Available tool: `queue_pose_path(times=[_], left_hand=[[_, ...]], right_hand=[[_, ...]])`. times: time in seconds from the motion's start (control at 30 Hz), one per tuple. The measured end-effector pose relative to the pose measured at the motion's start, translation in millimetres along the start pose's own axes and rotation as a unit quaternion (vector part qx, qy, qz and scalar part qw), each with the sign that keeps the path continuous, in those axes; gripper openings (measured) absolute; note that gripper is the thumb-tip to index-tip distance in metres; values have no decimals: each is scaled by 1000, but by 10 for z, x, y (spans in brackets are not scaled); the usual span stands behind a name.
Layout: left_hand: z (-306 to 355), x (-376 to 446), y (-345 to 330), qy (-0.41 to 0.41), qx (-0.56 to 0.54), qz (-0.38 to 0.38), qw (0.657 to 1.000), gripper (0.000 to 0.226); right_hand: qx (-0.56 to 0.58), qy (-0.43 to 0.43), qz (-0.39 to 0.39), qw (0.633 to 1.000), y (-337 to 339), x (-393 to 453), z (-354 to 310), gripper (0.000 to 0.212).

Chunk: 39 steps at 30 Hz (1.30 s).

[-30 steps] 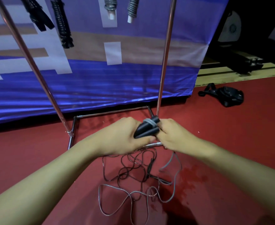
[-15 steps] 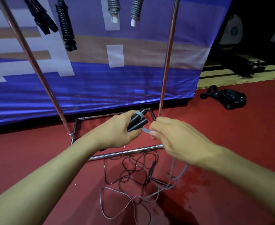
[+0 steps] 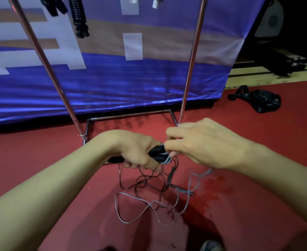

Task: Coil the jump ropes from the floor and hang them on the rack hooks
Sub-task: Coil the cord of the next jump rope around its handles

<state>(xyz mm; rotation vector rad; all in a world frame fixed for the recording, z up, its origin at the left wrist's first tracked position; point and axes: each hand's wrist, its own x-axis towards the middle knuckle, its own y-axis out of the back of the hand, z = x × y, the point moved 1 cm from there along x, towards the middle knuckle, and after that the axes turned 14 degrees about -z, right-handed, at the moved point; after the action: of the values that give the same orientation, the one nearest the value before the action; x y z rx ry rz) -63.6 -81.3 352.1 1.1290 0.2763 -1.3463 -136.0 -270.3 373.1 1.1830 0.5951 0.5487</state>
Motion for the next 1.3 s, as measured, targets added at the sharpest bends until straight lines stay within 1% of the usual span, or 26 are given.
queue_pose_path(times=[0.07, 0.13, 0.2, 0.27, 0.37, 0.43, 0.47, 0.5, 0.53, 0.57, 0.6, 0.63, 0.7, 0.73, 0.83, 0.9, 0.93, 0.97, 1.0, 1.03, 1.1, 1.13, 1.17, 1.2, 1.23, 1.3], left_hand=[[45, -44, 14, 1, 8, -12, 1000, 14], [83, -115, 50, -7, 4, -27, 1000, 14], [119, -175, 63, -14, 10, -37, 999, 15], [156, -198, 45, -17, 19, -38, 999, 17], [216, -211, 1, -19, 22, -39, 999, 19], [240, -235, -12, -27, 33, -31, 999, 20], [249, -237, -21, -33, 51, -24, 998, 22], [252, -232, -35, -43, 71, -14, 996, 25], [248, -221, -53, -55, 83, -3, 995, 28], [250, -215, -79, -66, 83, 6, 994, 30], [255, -206, -105, -76, 81, 13, 994, 33], [262, -200, -126, -82, 83, 22, 993, 35], [279, -214, -131, -84, 80, 46, 992, 38], [279, -231, -115, -84, 74, 57, 992, 38], [264, -329, -36, -78, 75, 104, 989, 36], [225, -373, 19, -78, 64, 140, 985, 32], [200, -382, 41, -80, 59, 160, 982, 31], [174, -389, 61, -84, 54, 181, 979, 32], [148, -391, 78, -88, 43, 200, 975, 33], [125, -392, 94, -92, 25, 213, 972, 33], [100, -383, 104, -101, -4, 220, 970, 32], [92, -370, 100, -104, -13, 219, 970, 30], [102, -359, 97, -109, -21, 218, 970, 28], [104, -340, 98, -114, -31, 221, 968, 27], [101, -323, 105, -121, -50, 226, 965, 30], [83, -294, 120, -140, -121, 232, 955, 38]], right_hand=[[-16, 16, 38, 999, -18, 19, 33, 25], [-21, -3, 77, 997, -19, 31, 84, 34], [24, -10, 91, 995, -8, 39, 122, 31], [79, 9, 96, 992, -15, 45, 101, 25], [82, 17, 114, 990, 41, 57, 85, 24], [98, 6, 106, 990, 77, 58, 100, 28], [131, 1, 89, 987, 68, 58, 117, 29], [189, -9, 64, 980, 49, 48, 134, 26], [273, -23, 37, 961, 18, 44, 144, 21], [355, -34, 16, 934, -17, 35, 143, 16], [415, -41, 3, 909, -54, 33, 132, 13], [442, -42, -3, 896, -82, 34, 119, 14], [487, -36, -1, 873, -126, 69, 82, 25], [521, -40, 3, 853, -148, 95, 64, 30], [635, -61, 9, 770, -227, 156, 6, 43], [704, -82, -2, 705, -318, 185, -40, 50], [738, -91, -6, 668, -342, 190, -71, 47], [763, -88, -6, 641, -340, 189, -106, 37], [766, -87, 0, 637, -337, 188, -134, 27], [740, -95, 8, 666, -311, 179, -159, 23], [617, -150, 13, 772, -269, 155, -172, 26], [562, -180, 11, 807, -263, 153, -158, 27], [531, -200, 13, 824, -250, 147, -147, 28], [512, -210, 22, 832, -252, 141, -137, 25], [501, -212, 37, 838, -246, 139, -134, 19], [498, -201, 66, 841, -241, 141, -137, 1]])
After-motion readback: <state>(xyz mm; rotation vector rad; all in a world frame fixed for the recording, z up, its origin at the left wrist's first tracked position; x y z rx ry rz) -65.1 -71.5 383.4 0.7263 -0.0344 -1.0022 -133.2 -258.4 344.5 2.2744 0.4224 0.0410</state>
